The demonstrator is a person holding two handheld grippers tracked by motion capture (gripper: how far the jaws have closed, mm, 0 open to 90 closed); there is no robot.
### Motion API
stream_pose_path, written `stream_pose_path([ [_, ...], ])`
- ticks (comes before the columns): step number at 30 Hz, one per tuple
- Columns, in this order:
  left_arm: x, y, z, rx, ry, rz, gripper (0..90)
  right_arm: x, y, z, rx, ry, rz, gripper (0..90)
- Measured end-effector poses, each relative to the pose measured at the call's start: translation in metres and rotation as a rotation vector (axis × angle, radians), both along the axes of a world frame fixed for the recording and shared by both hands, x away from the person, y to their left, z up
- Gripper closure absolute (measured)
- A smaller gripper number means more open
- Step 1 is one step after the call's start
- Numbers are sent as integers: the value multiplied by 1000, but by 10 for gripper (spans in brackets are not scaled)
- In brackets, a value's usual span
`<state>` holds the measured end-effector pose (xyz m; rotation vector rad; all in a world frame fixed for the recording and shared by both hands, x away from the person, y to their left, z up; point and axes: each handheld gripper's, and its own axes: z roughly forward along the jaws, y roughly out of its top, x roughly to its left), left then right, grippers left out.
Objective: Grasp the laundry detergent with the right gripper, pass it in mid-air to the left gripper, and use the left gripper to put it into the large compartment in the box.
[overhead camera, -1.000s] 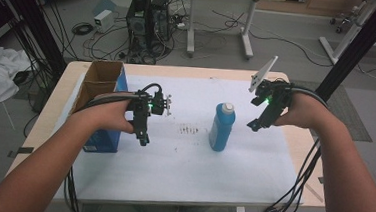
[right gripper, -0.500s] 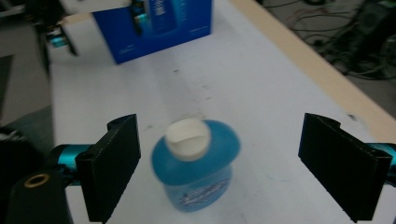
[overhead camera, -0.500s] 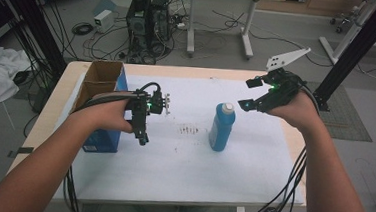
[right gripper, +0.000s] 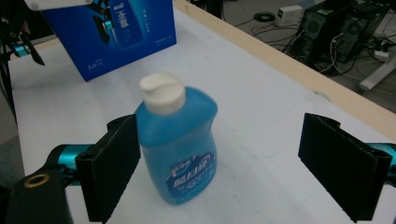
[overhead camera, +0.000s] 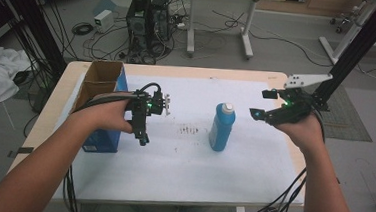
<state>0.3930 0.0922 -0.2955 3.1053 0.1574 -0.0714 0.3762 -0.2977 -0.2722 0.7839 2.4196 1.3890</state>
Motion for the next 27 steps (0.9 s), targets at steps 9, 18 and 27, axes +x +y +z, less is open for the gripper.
stream_pose_path([
  [9,-1,-2,0,-12,-3,-17,16,-40,-7,-40,18,-6,-42,119],
  [18,-5,-3,0,-26,-4,-27,16,-65,-7,-76,20,6,-105,119],
  [27,-7,-4,-2,-42,-21,-18,16,-70,-2,-92,20,-55,-233,119],
])
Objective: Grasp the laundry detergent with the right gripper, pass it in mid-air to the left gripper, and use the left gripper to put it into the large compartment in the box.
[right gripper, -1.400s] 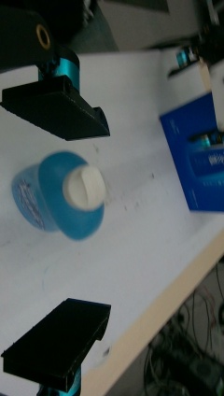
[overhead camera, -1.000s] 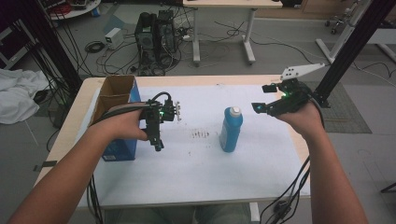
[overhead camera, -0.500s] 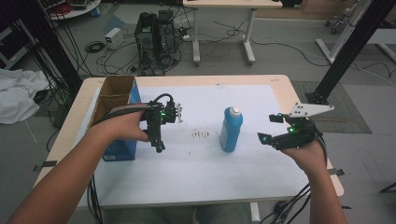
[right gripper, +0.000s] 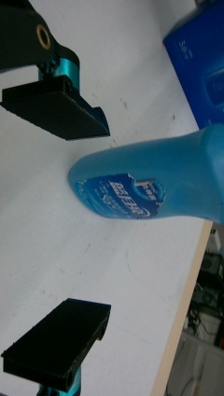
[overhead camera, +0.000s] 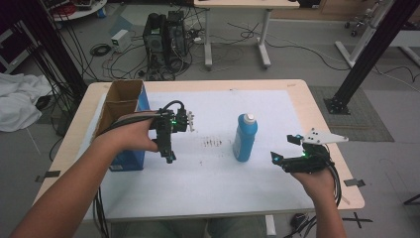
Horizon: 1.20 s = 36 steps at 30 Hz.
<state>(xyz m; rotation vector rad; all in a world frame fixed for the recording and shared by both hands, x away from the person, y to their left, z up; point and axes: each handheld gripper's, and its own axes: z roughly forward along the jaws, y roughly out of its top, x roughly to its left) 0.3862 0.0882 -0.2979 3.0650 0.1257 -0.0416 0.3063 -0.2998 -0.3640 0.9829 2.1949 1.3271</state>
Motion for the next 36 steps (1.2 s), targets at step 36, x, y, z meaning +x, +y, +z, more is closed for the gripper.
stream_pose_path([
  [36,-13,11,6,-18,-20,-17,16,-8,92,-70,84,-65,-202,117],
])
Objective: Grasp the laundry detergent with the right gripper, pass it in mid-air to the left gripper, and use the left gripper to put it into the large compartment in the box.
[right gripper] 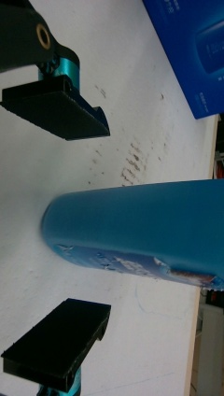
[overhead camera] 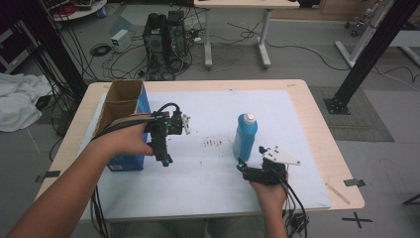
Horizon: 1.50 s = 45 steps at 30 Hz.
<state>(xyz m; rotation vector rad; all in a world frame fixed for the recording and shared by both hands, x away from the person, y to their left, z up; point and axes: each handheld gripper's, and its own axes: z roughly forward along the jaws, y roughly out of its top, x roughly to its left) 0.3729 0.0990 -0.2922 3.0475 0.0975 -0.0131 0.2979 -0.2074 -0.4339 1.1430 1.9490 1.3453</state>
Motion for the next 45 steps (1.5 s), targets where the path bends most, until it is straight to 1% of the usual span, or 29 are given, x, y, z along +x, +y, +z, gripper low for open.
stream_pose_path([
  [3,-1,2,0,1,2,0,16,4,6,0,-7,-10,-9,117],
  [4,-1,2,0,5,0,-2,16,6,10,0,4,1,-21,117],
  [6,-2,4,-1,0,6,3,17,7,13,0,8,5,-29,117],
  [7,-2,5,-1,2,2,3,17,8,14,0,15,19,-33,117],
  [10,-2,7,-1,6,5,2,17,12,15,-1,18,9,-48,117],
  [11,-2,8,-2,3,8,4,16,14,15,-2,16,-1,-60,117],
  [14,-2,10,-2,4,5,7,16,17,17,-3,31,13,-89,117],
  [15,-2,10,-2,2,3,7,17,19,17,-4,32,8,-90,117],
  [16,-2,10,-3,4,7,7,17,22,18,-4,19,-4,-98,117],
  [19,-3,9,-3,4,7,3,16,23,22,-4,11,0,-103,117],
  [20,-4,8,-3,1,9,6,16,26,25,-4,-4,-10,-107,117],
  [21,-3,8,-3,3,9,0,16,26,25,-4,-4,-10,-107,117],
  [22,-3,7,-3,7,11,-2,16,27,27,-4,-1,-5,-127,117],
  [25,-3,7,-4,11,10,1,17,30,28,-4,6,-4,-137,117],
  [26,-3,6,-4,12,10,2,17,33,28,-4,-3,-19,-147,117],
  [27,-3,6,-4,12,10,2,16,33,28,-4,-3,-19,-147,117],
  [29,-2,6,-5,12,13,2,16,35,29,-3,1,-7,-155,117],
  [30,-2,6,-5,12,13,2,17,35,31,-3,4,-10,-162,118],
  [31,-2,6,-5,24,16,-5,17,35,31,-3,4,-10,-162,118],
  [32,-2,6,-6,13,15,3,17,36,31,-3,-7,-28,-167,118],
  [33,-2,6,-6,10,18,5,17,36,32,-3,-6,-22,-168,118],
  [35,-1,5,-7,12,15,5,17,38,32,-4,-14,-38,-182,118],
  [36,-1,5,-7,13,18,3,17,38,32,-4,-14,-38,-182,118],
  [37,-1,5,-7,14,18,2,17,38,33,-3,0,-30,-180,118],
  [38,-1,5,-7,19,21,1,16,39,33,-4,-9,-44,-186,119],
  [42,-1,4,-7,22,15,2,17,39,35,-4,-1,-40,-207,120],
  [43,-1,5,-8,15,17,3,17,40,35,-4,-10,-50,-206,120],
  [44,-1,5,-8,9,19,9,16,39,37,-5,-7,-37,-218,120],
  [45,-1,5,-8,9,19,9,17,40,36,-5,-15,-57,-222,121],
])
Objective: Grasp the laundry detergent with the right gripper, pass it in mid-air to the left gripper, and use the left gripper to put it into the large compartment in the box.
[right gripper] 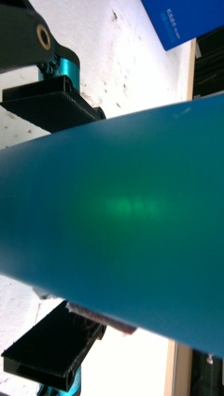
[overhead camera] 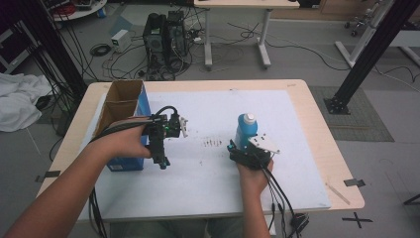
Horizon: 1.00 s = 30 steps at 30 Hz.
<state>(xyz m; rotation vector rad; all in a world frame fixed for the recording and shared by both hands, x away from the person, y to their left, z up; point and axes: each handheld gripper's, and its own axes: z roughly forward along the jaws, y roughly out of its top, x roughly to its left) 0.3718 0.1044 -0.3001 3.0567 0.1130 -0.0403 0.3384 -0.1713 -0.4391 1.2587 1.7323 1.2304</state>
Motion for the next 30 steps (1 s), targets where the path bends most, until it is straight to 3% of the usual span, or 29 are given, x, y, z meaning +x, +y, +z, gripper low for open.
stream_pose_path([
  [3,1,1,-1,6,6,0,16,-1,2,1,16,11,-4,122],
  [8,2,3,-2,7,3,4,16,-1,6,0,-4,-25,-6,186],
  [18,1,0,-4,9,4,8,17,-2,7,0,-7,-39,-12,239],
  [24,2,-3,-5,15,8,0,17,-3,7,1,22,-35,-21,276],
  [30,1,-3,-5,9,5,1,17,-3,7,1,3,-48,-23,304],
])
